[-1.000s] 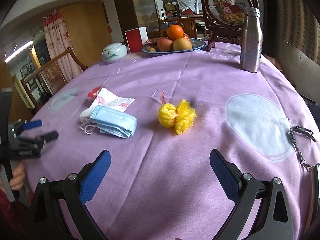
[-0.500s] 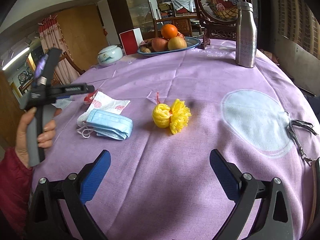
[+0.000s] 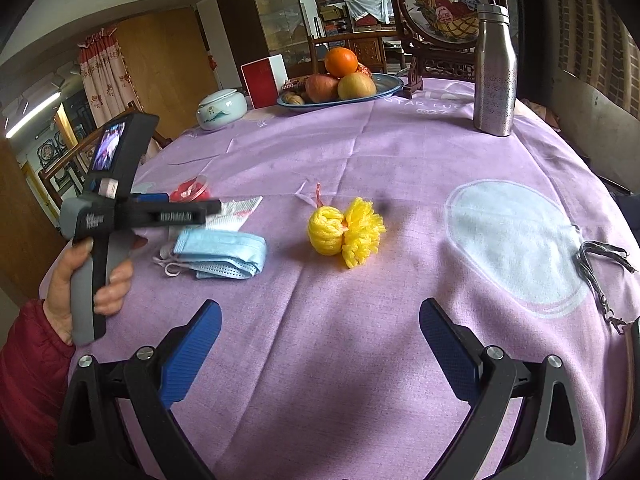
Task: Collect trash
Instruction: 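Grasp the clear cup filled with red paper with the left gripper, then grasp the yellow mesh fruit net with the right gripper while the left gripper holds the cup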
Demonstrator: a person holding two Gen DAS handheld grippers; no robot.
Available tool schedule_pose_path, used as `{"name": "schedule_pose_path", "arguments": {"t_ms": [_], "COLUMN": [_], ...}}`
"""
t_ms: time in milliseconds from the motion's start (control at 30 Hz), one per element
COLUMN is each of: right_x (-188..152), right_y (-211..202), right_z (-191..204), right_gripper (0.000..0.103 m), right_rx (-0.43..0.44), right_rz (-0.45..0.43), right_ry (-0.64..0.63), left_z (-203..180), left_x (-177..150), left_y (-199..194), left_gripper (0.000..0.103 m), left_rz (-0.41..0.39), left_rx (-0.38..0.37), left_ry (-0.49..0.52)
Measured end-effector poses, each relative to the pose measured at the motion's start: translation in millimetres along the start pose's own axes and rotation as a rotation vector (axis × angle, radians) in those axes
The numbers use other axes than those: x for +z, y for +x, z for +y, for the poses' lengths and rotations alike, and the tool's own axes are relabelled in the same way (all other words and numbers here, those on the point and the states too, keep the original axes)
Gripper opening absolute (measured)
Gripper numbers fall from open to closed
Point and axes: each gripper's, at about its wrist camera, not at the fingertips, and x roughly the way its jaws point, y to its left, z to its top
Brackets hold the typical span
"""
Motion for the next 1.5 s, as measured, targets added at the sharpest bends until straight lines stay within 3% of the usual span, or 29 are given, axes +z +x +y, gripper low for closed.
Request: {"name": "schedule_pose_path", "arguments": {"t_ms": [167, 300, 467, 500, 633, 800, 967, 1067, 1167, 1267, 1333, 1367, 1400, 1467, 1500], "right_x": [0, 0, 1, 2, 12, 48, 61, 58, 58, 58, 59, 59, 59, 59, 59], "right_y": [1, 1, 4, 5, 13, 20, 44, 59, 69, 80, 80, 84, 90, 94, 95], "right_z": [0, 0, 2, 3, 8, 12, -1, -3, -8, -17, -15, -14, -15, -24, -27], "right_gripper": [0.097, 0.097, 0.097, 0.097, 0.097, 0.097, 0.097, 0.088, 0.087, 0.078, 0.078, 0.080, 0.087, 0.099, 0.099], "right_rx": [-0.005, -0.010, -0.017, -0.014, 0.003, -0.048, -0.029, -0.022, -0.002, 0.000, -0.096, -0.184, -0.205, -0.185, -0.176], "right_rz": [0.005, 0.006, 0.025, 0.030, 0.053, -0.007, -0.001, 0.054, 0.099, 0.160, 0.149, 0.154, 0.173, 0.163, 0.167], "right_ry": [-0.002, 0.001, -0.011, -0.018, -0.044, -0.065, 0.017, 0.021, 0.044, 0.051, -0.020, -0.068, -0.094, -0.077, -0.070], "left_z": [40, 54, 32, 28, 29, 29, 30, 30, 30, 34, 33, 33, 33, 33, 33], "left_x": [9, 3, 0, 0, 1, 1, 1, 2, 2, 3, 3, 3, 3, 3, 3], "left_y": [10, 13, 6, 5, 8, 8, 9, 9, 10, 12, 12, 12, 12, 12, 11], "left_gripper": [0.097, 0.095, 0.059, 0.057, 0.057, 0.059, 0.061, 0.061, 0.066, 0.069, 0.069, 0.069, 0.069, 0.069, 0.069], "left_rz": [0.029, 0.056, 0.021, 0.015, 0.016, 0.019, 0.022, 0.026, 0.031, 0.039, 0.038, 0.037, 0.038, 0.038, 0.038], "left_rx": [-0.039, -0.009, 0.005, 0.003, 0.001, 0.010, 0.010, 0.015, 0.027, 0.026, 0.029, 0.032, 0.033, 0.033, 0.032], "left_ry": [-0.166, -0.226, -0.118, -0.101, -0.102, -0.107, -0.111, -0.116, -0.122, -0.140, -0.137, -0.136, -0.136, -0.138, -0.139]}}
